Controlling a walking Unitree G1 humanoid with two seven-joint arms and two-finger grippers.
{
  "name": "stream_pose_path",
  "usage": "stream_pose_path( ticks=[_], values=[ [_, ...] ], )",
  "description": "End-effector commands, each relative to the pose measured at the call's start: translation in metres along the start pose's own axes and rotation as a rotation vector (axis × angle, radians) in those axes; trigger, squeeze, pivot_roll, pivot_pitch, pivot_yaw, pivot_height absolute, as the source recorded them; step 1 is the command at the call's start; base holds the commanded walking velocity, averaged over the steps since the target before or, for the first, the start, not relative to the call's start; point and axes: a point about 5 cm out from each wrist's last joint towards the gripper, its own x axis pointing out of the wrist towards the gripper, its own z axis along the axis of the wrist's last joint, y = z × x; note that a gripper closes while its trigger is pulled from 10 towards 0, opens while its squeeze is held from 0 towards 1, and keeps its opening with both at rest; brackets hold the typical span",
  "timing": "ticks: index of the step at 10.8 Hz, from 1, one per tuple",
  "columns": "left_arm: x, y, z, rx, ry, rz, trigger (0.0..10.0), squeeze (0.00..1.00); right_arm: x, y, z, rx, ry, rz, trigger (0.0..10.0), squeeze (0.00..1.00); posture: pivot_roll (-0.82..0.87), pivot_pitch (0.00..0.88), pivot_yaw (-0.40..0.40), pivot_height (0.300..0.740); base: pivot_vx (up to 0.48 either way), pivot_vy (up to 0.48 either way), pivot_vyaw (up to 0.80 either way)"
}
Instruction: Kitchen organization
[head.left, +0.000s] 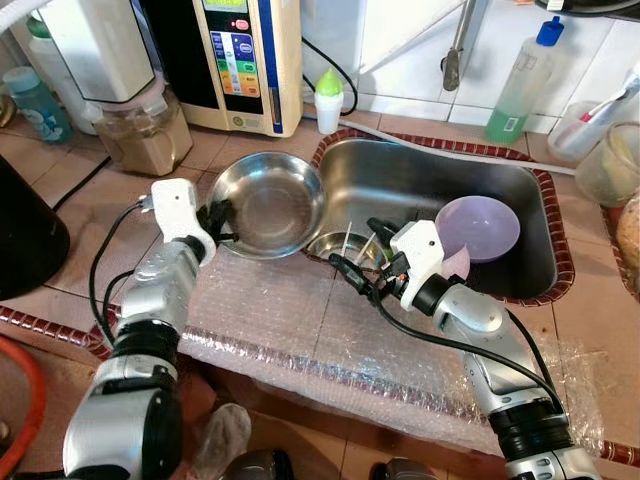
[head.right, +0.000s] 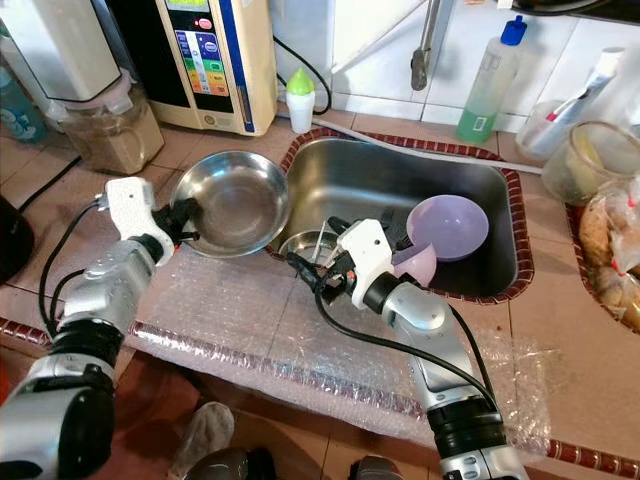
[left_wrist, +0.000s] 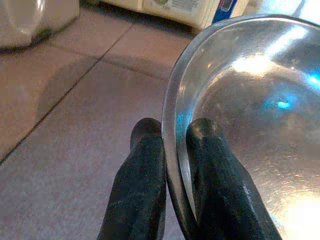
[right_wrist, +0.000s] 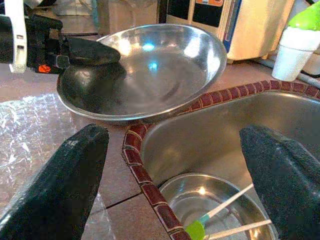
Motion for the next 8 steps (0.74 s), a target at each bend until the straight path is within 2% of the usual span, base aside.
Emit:
stream_pose_path(
  ticks=[1,2,3,6,8],
  values=[
    [-0.003,-0.001,-0.008,0.038,0.011,0.009,0.0,0.00,0.003,-0.004,0.004,-0.006,-0.016,-0.023,10.0,0.00,-0.16,0.017,0.046,0.740,0.000,0.000,0.00],
    [-0.002,-0.014,0.004,0.032,-0.096,-0.055,0.0,0.00,0.007,-0.013,0.010,0.039,-0.060,-0.123,10.0,0.00,-0.16,0.013,0.041,0.740,0.000,0.000,0.00],
    [-0.003,-0.028,0.009,0.049,-0.161,-0.128,0.0,0.00,0.010,-0.020,0.013,0.107,-0.097,-0.196,10.0,0.00,-0.16,0.009,0.039,0.740,0.000,0.000,0.00],
    [-0.012,-0.066,0.023,0.081,-0.336,-0.308,0.0,0.00,0.016,-0.030,0.016,0.211,-0.139,-0.310,10.0,0.00,-0.16,0.011,0.037,0.740,0.000,0.000,0.00],
    [-0.016,-0.076,0.027,0.048,-0.385,-0.370,0.0,0.00,0.018,-0.034,0.016,0.251,-0.150,-0.348,10.0,0.00,-0.16,0.011,0.039,0.740,0.000,0.000,0.00]
  ],
)
